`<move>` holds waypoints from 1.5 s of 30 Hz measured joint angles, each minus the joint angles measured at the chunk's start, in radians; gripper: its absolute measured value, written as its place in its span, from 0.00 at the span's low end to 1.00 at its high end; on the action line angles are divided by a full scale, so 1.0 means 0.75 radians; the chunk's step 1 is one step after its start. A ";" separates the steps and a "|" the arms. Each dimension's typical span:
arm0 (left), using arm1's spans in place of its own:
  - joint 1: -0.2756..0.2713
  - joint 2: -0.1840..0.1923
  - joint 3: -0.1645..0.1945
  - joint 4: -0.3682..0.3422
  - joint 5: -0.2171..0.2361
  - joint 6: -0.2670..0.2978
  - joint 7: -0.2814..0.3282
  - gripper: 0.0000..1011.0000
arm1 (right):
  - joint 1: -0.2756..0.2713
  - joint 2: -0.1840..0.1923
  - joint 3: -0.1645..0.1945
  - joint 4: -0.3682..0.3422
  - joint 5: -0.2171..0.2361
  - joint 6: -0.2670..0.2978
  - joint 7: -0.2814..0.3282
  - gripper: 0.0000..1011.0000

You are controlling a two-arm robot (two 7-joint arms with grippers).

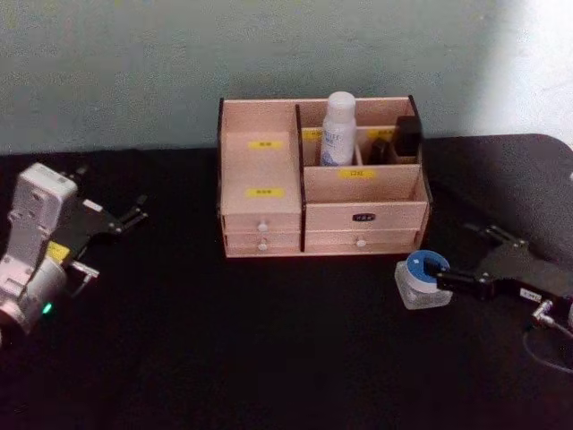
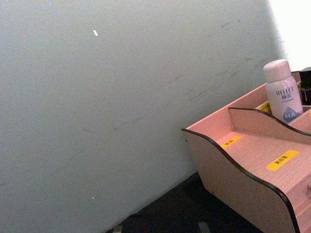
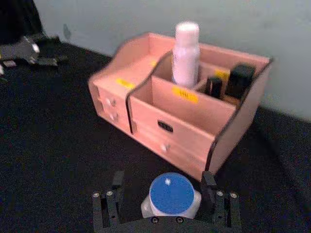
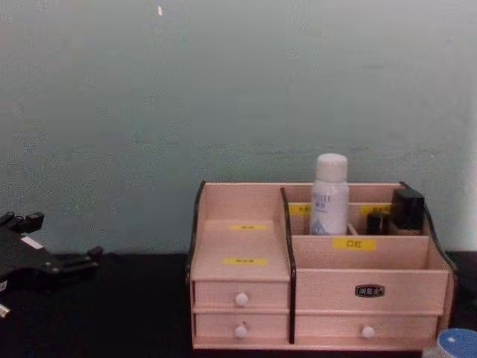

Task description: Pick up the facial cleanser and watermelon frost from the table and place them into the tiered storage box.

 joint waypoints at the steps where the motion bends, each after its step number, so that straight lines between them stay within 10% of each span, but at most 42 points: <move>1: 0.000 0.000 0.000 0.000 0.000 0.000 0.000 0.99 | 0.004 0.002 -0.006 0.003 0.001 0.016 -0.008 0.99; 45: 0.000 0.000 0.000 0.000 0.000 0.000 0.000 0.99 | 0.186 -0.012 -0.208 0.171 -0.021 0.116 -0.069 0.99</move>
